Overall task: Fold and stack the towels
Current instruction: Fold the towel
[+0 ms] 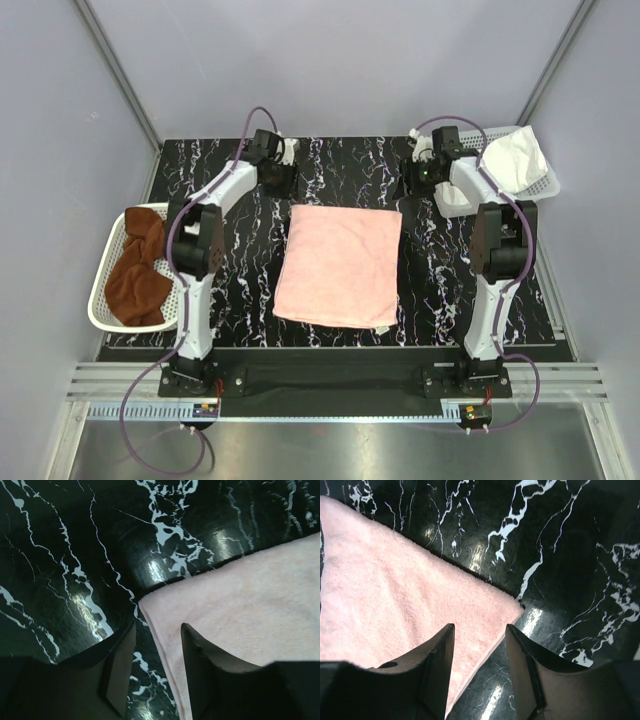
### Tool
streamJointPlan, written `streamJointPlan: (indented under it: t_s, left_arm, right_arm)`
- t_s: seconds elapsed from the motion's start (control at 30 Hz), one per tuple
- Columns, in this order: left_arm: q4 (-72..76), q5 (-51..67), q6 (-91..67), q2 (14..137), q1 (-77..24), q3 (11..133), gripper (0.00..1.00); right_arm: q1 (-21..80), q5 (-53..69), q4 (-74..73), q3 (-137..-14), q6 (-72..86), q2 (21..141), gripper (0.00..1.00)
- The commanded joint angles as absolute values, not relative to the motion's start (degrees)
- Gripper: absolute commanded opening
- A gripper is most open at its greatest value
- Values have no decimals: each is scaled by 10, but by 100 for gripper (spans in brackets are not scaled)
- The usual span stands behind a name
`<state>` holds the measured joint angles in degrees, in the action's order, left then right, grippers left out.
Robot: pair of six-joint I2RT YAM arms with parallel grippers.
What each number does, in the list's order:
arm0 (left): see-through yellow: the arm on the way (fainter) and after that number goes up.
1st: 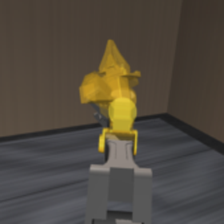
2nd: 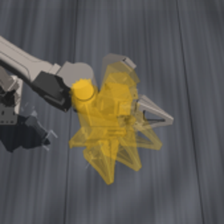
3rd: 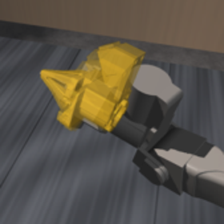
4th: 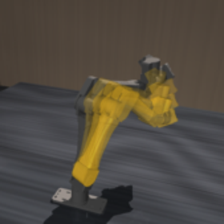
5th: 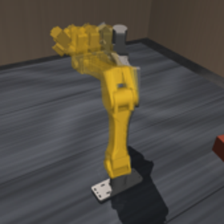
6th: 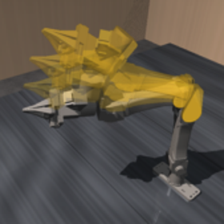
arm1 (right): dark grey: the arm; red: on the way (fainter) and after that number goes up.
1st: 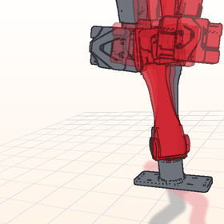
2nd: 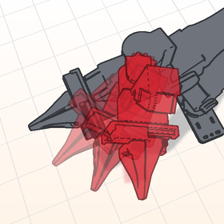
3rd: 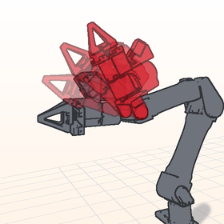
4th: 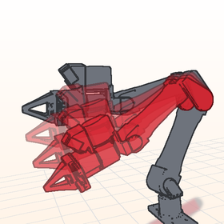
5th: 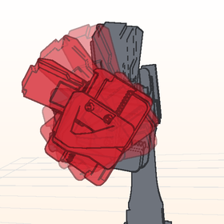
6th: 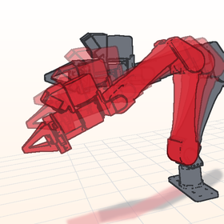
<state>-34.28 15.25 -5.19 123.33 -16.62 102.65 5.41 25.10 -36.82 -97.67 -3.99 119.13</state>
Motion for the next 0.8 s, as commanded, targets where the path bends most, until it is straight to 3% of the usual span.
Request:
streamJointPlan:
  t_s: [0.0,0.1,0.33,0.77]
  left_arm:
    - [-396,180,32,1285,-178,1098,48]
    - [-413,166,54,1324,-173,1134,48]
    - [-428,207,85,1368,-162,1178,51]
    - [-460,149,148,1388,-162,1233,49]
  right_arm:
    - [40,332,-402,-1036,-105,1222,52]
    - [39,326,-467,-1105,-137,1266,49]
    - [40,305,-482,-1128,-167,1298,50]
    - [40,294,-513,-1165,-178,1353,44]
